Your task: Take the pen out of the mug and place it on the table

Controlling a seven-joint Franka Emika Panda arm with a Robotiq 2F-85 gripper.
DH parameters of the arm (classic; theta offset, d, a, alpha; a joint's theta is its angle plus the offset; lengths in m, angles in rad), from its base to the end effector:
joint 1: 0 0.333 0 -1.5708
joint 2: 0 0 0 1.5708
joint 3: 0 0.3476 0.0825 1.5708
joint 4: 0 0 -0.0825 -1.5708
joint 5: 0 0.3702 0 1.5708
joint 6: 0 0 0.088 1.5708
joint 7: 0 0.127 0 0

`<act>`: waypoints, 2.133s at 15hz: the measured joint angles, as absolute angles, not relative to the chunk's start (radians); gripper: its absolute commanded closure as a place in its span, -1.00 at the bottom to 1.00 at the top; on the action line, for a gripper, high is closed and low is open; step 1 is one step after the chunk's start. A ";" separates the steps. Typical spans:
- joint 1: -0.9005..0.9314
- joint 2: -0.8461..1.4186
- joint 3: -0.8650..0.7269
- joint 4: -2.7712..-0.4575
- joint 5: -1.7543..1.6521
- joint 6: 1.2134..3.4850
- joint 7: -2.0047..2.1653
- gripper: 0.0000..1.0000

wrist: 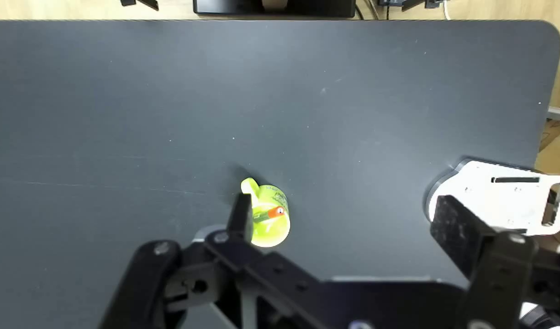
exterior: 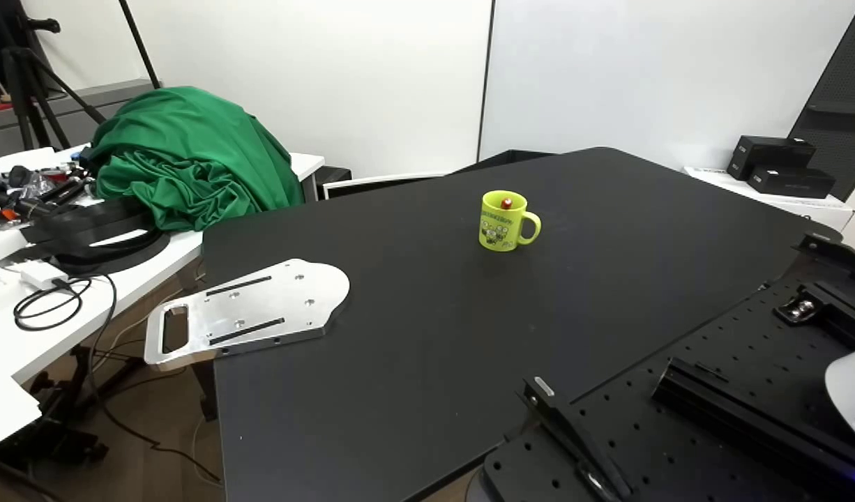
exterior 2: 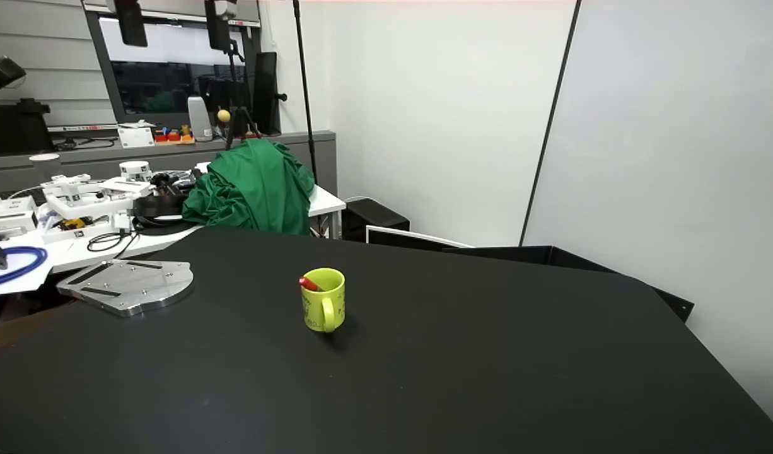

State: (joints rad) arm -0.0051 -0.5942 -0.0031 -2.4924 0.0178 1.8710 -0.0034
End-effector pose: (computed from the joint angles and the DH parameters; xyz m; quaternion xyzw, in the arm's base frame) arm 0.3353 -0.0012 0.4969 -0.9999 0.0049 0.0136 0.0094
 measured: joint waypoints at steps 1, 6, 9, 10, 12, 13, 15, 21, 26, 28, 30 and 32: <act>-0.005 -0.594 -0.003 -2.492 0.018 1.871 -0.003 -1.00; -0.005 -0.594 -0.003 -2.492 0.018 1.871 -0.003 -1.00; -0.005 -0.594 -0.003 -2.492 0.018 1.871 -0.003 -1.00; -0.005 -0.593 -0.004 -2.492 0.018 1.871 -0.004 -1.00; -0.011 -0.575 -0.008 -2.489 0.016 1.885 -0.004 -1.00; -0.018 -0.554 -0.012 -2.482 0.013 1.902 -0.004 -1.00; -0.036 -0.485 -0.024 -2.454 -0.002 1.952 -0.005 -1.00; -0.080 -0.133 -0.080 -2.241 -0.017 2.030 -0.034 -1.00; -0.098 0.182 -0.097 -1.982 -0.008 2.011 -0.036 -1.00; -0.101 0.295 -0.098 -1.875 0.006 1.978 -0.036 -1.00; -0.102 0.399 -0.098 -1.771 0.021 1.936 -0.035 -1.00; -0.104 0.495 -0.097 -1.673 0.037 1.888 -0.032 -1.00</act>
State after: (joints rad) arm -0.1037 0.4951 -0.0972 -1.6731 0.0373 1.8880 -0.0323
